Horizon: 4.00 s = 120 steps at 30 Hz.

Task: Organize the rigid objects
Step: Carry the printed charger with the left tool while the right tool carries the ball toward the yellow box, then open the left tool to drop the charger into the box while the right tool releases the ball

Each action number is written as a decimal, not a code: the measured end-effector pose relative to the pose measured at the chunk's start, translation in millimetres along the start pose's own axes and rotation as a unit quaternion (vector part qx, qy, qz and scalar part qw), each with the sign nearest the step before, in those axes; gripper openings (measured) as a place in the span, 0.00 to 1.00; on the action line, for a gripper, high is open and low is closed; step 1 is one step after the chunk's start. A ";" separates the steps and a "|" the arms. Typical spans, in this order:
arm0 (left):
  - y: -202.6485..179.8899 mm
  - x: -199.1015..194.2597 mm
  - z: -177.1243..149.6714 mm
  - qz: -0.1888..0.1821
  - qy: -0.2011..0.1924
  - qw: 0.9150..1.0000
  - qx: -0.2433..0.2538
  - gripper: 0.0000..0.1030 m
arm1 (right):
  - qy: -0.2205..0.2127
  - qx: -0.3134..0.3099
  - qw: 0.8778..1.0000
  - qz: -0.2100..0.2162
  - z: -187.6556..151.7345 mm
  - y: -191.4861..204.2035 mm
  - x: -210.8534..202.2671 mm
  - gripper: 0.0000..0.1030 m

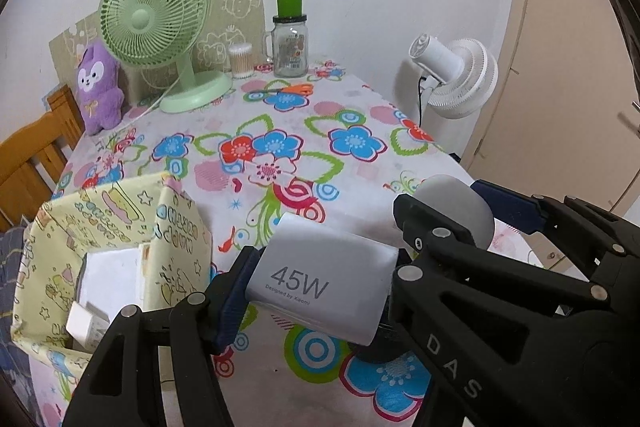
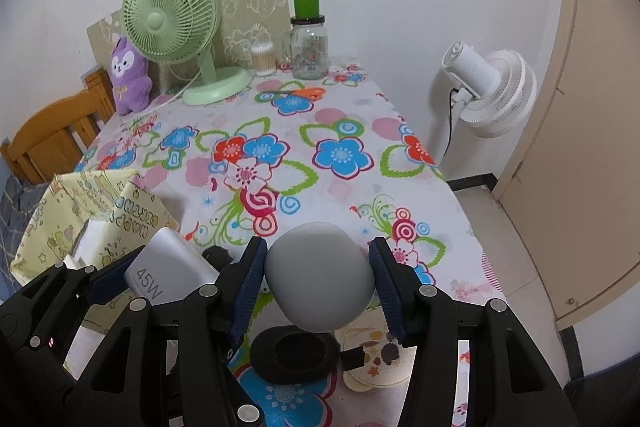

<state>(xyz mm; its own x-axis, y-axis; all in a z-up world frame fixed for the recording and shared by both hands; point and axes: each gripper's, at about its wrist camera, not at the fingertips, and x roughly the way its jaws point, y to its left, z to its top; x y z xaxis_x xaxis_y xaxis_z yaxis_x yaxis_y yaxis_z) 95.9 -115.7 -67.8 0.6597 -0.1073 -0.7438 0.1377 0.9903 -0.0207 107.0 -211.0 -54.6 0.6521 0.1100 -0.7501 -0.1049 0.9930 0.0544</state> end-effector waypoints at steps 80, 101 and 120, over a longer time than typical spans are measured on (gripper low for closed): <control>183.0 -31.5 -11.9 0.045 0.022 0.998 -0.037 0.67 | 0.008 -0.085 0.994 0.062 32.4 193.9 18.3 0.54; 215.9 5.6 -22.4 0.060 0.063 0.996 -0.026 0.70 | 0.052 -0.099 0.989 0.093 21.0 217.6 53.8 0.54; 217.0 -3.2 -24.0 0.039 0.056 0.997 -0.033 0.88 | 0.026 -0.140 0.984 0.103 26.0 229.6 51.2 0.75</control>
<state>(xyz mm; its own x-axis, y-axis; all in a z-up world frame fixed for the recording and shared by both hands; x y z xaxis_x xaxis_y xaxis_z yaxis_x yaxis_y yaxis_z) 105.9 101.7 -85.9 0.5791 -0.0233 -0.8149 0.0374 0.9993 -0.0020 135.9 23.7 -63.3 0.5571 0.2992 -0.7747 -0.4389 0.8980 0.0312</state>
